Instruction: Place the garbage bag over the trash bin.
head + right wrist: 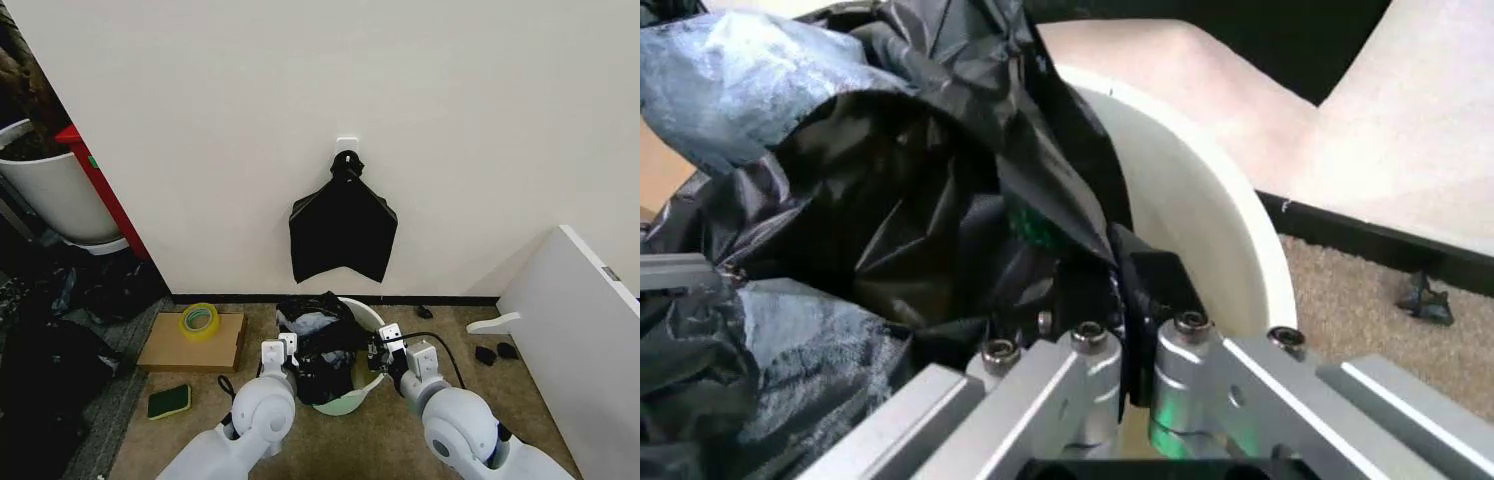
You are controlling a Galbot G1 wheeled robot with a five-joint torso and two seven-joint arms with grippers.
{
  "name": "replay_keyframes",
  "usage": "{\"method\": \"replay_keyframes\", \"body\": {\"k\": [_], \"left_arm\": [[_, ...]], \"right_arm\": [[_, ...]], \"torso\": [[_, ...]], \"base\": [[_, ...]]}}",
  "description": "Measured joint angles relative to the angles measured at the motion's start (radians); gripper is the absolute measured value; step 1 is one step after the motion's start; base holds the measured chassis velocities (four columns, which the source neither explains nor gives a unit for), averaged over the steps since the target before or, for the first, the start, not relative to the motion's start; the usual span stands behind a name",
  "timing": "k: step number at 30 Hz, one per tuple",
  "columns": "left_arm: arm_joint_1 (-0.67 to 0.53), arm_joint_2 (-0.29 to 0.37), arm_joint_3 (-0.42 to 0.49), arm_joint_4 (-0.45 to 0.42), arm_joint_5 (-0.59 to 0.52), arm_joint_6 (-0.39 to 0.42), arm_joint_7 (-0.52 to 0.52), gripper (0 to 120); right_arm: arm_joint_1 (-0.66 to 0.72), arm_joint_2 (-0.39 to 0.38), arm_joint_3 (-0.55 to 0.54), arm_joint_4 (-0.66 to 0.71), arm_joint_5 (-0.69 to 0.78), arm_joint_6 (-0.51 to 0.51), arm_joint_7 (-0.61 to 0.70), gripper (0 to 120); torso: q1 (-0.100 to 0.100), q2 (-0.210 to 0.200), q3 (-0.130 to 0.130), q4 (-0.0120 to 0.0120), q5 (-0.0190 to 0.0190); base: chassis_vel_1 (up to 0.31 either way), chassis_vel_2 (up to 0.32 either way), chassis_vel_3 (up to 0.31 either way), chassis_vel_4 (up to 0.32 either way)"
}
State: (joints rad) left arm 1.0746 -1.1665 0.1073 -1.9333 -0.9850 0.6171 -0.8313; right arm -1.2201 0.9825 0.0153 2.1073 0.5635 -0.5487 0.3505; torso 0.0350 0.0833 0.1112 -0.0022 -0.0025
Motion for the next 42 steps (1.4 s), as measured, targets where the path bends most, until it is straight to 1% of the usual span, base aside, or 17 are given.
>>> {"method": "replay_keyframes", "body": {"k": [1,3,4,8,9,10,11,13,21,24,25,29,31,34,38,40,42], "left_arm": [[0.000,0.000,0.000,0.000,0.000,0.000,0.000,44],[-0.009,0.000,0.000,0.005,-0.019,0.004,-0.018,32],[-0.009,0.000,0.000,0.005,-0.019,0.004,-0.018,32],[-0.014,0.008,-0.009,0.007,-0.042,-0.005,-0.032,15],[-0.014,0.008,-0.009,0.007,-0.042,-0.005,-0.032,15],[-0.014,0.009,-0.010,0.007,-0.043,-0.009,-0.032,11],[-0.014,0.011,-0.016,0.009,-0.046,-0.020,-0.030,4],[-0.012,0.012,-0.020,0.010,-0.047,-0.030,-0.026,1],[0.008,0.009,-0.046,0.019,-0.039,-0.090,-0.007,0],[0.024,0.002,-0.068,0.023,-0.014,-0.159,0.003,0],[0.024,0.002,-0.068,0.023,-0.014,-0.159,0.003,0],[0.045,0.000,-0.108,0.012,0.017,-0.260,0.016,0],[0.047,0.003,-0.115,0.007,0.019,-0.270,0.020,0],[0.052,0.012,-0.141,-0.004,0.024,-0.296,0.027,0],[0.053,0.017,-0.153,-0.008,0.025,-0.302,0.028,0],[0.054,0.023,-0.165,-0.012,0.026,-0.306,0.027,0],[0.056,0.033,-0.181,-0.023,0.026,-0.311,0.027,0]], "right_arm": [[0.000,0.000,0.000,0.000,0.000,0.000,0.000,0],[-0.007,-0.002,0.004,0.001,-0.004,0.003,-0.002,0],[-0.007,-0.002,0.004,0.001,-0.004,0.003,-0.002,0],[-0.018,-0.003,0.008,0.003,-0.014,0.011,-0.009,0],[-0.018,-0.003,0.008,0.003,-0.014,0.011,-0.009,0],[-0.018,-0.003,0.008,0.003,-0.015,0.012,-0.010,0],[-0.018,-0.002,0.008,0.004,-0.016,0.013,-0.012,0],[-0.018,0.000,0.007,0.004,-0.017,0.015,-0.012,0],[-0.021,0.006,0.001,0.009,-0.019,0.017,-0.012,0],[-0.033,0.009,0.008,0.029,-0.018,0.017,-0.011,0],[-0.033,0.009,0.008,0.029,-0.018,0.017,-0.011,0],[-0.082,0.006,0.059,0.100,0.015,-0.006,0.017,0],[-0.089,0.005,0.070,0.112,0.024,-0.011,0.023,0],[-0.119,-0.003,0.116,0.174,0.075,-0.038,0.052,0],[-0.133,-0.008,0.136,0.194,0.090,-0.045,0.059,0],[-0.150,-0.013,0.161,0.213,0.103,-0.054,0.066,0],[-0.179,-0.023,0.209,0.240,0.133,-0.075,0.084,0]], "torso": [[0.000,0.000,0.000,0.0000,0.0000],[0.000,0.000,0.000,0.0000,0.0000],[0.000,0.000,0.000,0.0000,0.0000],[0.000,0.000,0.000,0.0000,0.0000],[0.000,0.000,0.000,0.0000,0.0000],[0.000,0.000,0.000,0.0000,0.0000],[0.000,0.000,0.000,-0.0001,-0.0001],[0.000,0.000,0.000,-0.0001,-0.0001],[0.000,0.000,0.000,0.0000,0.0000],[0.000,0.000,0.000,0.0001,0.0001],[0.000,0.000,0.000,0.0001,0.0001],[0.000,0.000,0.000,0.0001,0.0000],[0.000,0.000,0.000,0.0000,0.0000],[0.000,0.000,0.000,-0.0001,-0.0001],[0.000,0.000,0.000,0.0000,0.0000],[0.000,0.000,0.000,0.0000,0.0001],[0.000,0.000,0.000,0.0001,0.0001]], "base": [[0.000,0.000,0.000,0.000],[0.000,0.000,0.000,0.000],[0.000,0.000,0.000,0.000],[0.000,0.000,0.000,0.000],[0.000,0.000,0.000,0.000],[0.000,0.000,0.000,0.000],[0.000,0.000,0.000,0.000],[0.000,0.000,0.000,0.000],[0.000,0.000,0.000,0.000],[0.000,0.000,0.000,0.000],[0.000,0.000,0.000,0.000],[0.000,0.000,0.000,0.000],[0.000,0.000,0.000,0.000],[0.000,0.000,0.000,0.000],[0.000,0.000,0.000,0.000],[0.000,0.000,0.000,0.000],[0.000,0.000,0.000,0.000]]}}
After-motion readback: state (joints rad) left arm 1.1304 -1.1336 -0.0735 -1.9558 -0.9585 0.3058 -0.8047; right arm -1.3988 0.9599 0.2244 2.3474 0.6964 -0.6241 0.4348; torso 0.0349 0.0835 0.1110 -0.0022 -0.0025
